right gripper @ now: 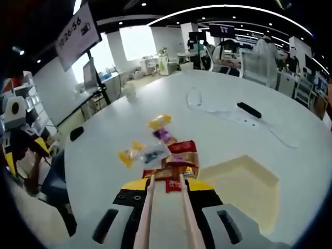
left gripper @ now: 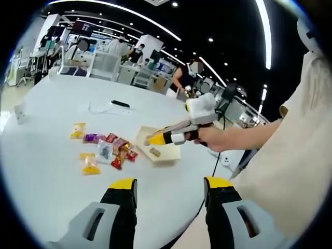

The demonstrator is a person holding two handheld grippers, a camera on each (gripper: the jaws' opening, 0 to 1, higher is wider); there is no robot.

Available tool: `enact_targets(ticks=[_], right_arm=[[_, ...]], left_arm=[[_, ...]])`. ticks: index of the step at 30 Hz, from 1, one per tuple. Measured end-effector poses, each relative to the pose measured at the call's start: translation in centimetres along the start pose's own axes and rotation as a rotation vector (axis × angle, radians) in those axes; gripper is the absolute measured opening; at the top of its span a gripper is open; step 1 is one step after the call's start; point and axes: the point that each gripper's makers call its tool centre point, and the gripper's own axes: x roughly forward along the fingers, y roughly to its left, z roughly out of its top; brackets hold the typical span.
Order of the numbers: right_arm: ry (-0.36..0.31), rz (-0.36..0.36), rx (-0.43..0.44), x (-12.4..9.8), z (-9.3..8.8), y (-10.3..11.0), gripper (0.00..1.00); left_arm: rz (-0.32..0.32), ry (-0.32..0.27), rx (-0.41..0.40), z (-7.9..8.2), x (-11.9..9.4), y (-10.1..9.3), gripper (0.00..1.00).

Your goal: Place the target food into the container with the food tongs after gripping and lifting it, then release it inside without dropping or visibly crushing the food.

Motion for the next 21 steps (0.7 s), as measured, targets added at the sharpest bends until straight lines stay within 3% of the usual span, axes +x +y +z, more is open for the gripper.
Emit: enact_targets(ticks=[21], right_arm=[[0.031,0.009,0.024,1.5,-1.2,-0.4,0.26]], left_arm=[[0.0,-0.004,-0.033,0.0,0.2,0.8,0.52]])
